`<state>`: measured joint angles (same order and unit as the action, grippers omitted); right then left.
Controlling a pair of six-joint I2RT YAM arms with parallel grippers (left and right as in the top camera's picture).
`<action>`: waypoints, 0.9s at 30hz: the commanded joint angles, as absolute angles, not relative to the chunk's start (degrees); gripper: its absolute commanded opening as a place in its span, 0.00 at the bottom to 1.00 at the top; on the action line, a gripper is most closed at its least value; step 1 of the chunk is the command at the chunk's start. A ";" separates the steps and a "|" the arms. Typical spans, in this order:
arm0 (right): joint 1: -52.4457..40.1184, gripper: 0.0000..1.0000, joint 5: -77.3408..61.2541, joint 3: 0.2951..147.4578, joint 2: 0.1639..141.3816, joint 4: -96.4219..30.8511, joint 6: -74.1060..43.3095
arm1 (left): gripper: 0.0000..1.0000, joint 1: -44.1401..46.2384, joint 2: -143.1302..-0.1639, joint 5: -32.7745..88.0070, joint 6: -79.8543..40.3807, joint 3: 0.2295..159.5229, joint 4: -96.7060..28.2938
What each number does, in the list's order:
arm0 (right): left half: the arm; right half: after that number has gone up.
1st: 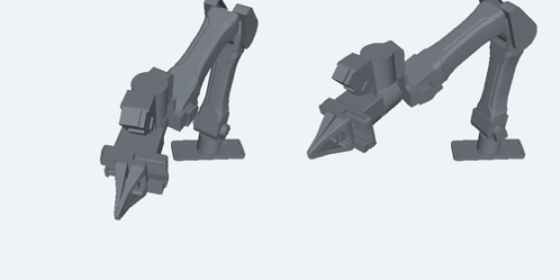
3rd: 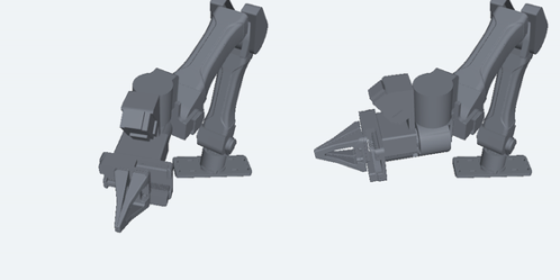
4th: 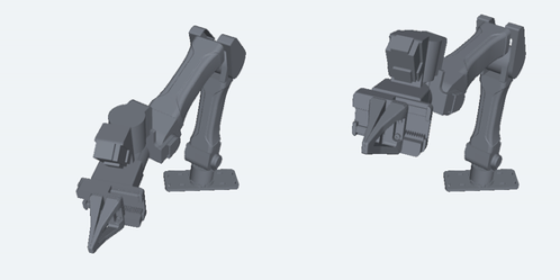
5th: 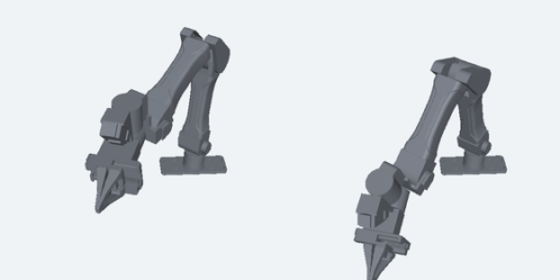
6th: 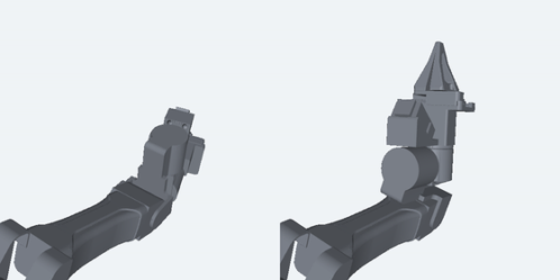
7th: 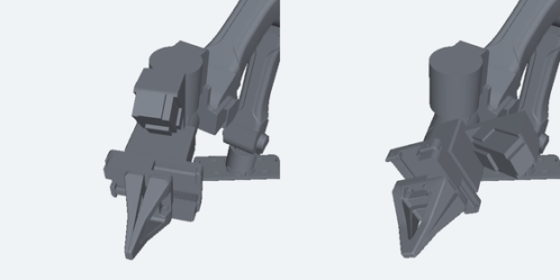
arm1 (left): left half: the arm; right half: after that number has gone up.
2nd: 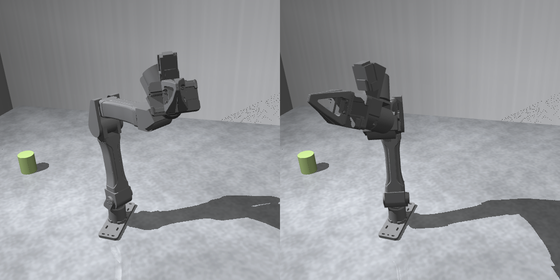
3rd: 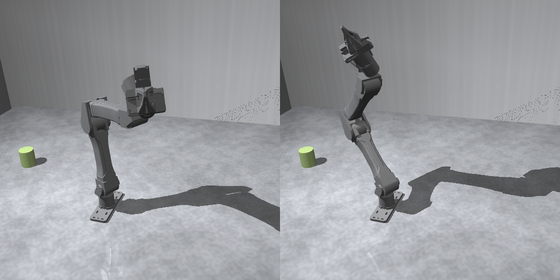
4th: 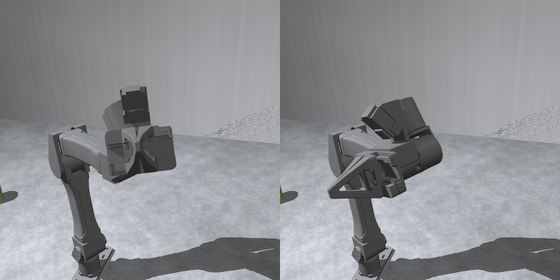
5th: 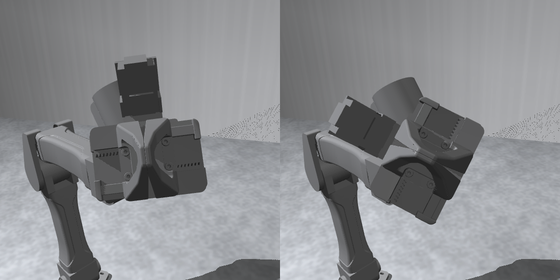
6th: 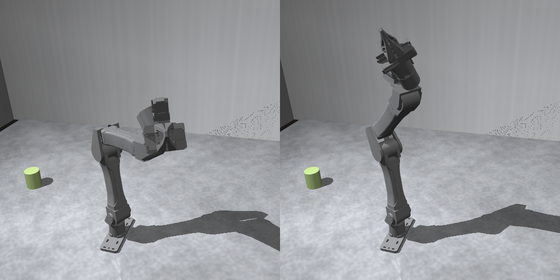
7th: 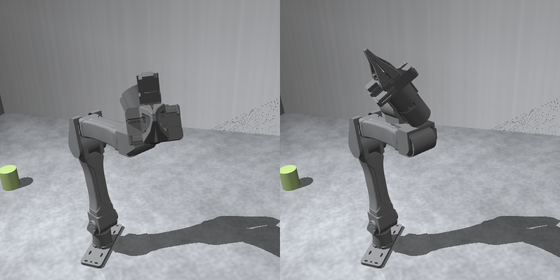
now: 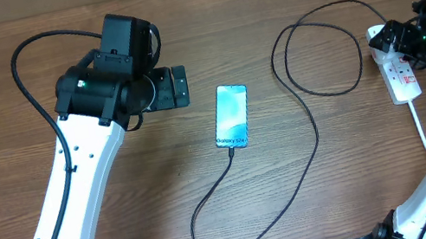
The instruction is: Plug charger to phone and switch on socket
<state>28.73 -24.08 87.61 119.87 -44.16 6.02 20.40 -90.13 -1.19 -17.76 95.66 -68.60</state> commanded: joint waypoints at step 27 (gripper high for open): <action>26.96 0.98 -29.67 85.56 120.05 -46.61 5.48 | 0.99 20.27 -90.37 -1.91 -16.69 96.12 -68.58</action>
